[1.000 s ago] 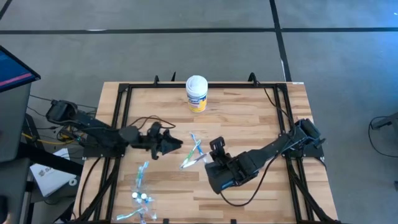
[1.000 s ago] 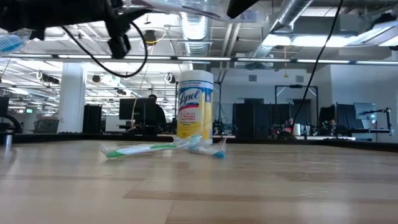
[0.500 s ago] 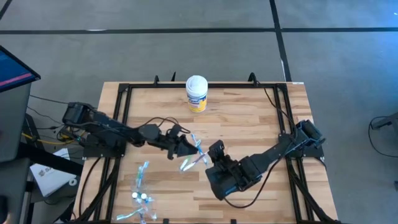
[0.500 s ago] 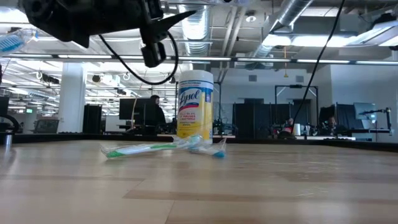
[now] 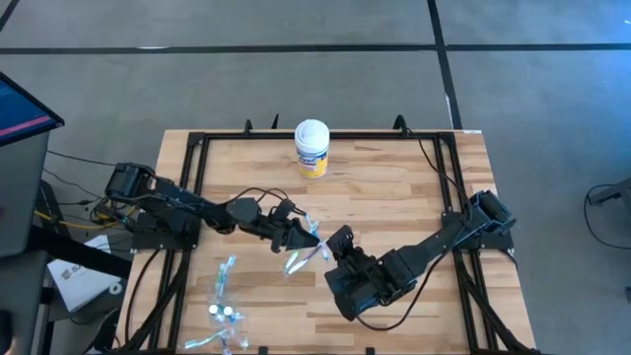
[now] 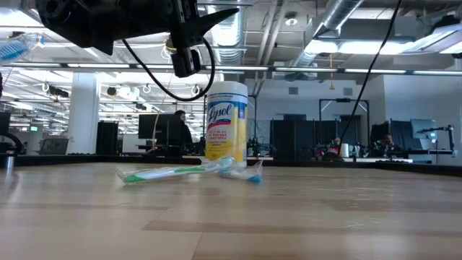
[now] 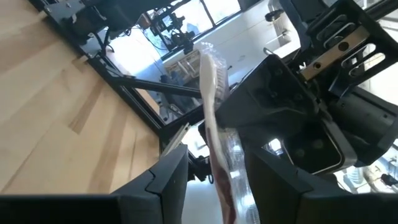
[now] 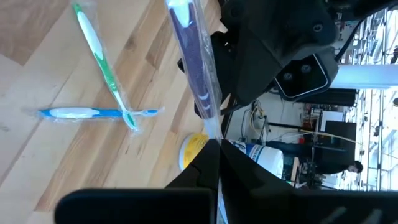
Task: Pick & Place toothbrushing station
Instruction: Put the purple toothbrush into the transparent organizer
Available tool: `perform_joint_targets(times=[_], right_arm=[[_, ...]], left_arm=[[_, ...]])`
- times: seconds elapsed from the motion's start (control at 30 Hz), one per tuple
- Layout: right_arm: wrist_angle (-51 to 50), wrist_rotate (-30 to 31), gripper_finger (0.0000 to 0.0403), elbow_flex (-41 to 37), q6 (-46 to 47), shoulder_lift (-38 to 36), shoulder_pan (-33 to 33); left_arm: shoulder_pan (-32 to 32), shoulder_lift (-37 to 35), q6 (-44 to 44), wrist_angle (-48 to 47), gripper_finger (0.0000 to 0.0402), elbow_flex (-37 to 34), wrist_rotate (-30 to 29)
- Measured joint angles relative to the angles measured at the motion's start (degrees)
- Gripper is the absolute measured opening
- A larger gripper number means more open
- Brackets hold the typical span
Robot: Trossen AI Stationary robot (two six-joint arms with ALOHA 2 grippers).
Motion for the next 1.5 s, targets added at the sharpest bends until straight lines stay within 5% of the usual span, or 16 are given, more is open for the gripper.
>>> perform_joint_targets(times=[0.97, 1.5], right_arm=[[6.65, 1.31, 0.0, 0.08, -10.64, 5.06, -1.66], [7.99, 1.19, 0.0, 2.17, -11.43, 5.11, -1.49]], left_arm=[[-0.11, -0.04, -2.58, -1.18, 0.0151, -0.12, 3.01], [-0.11, -0.19, -2.07, -1.69, 0.0055, -0.07, 7.38]])
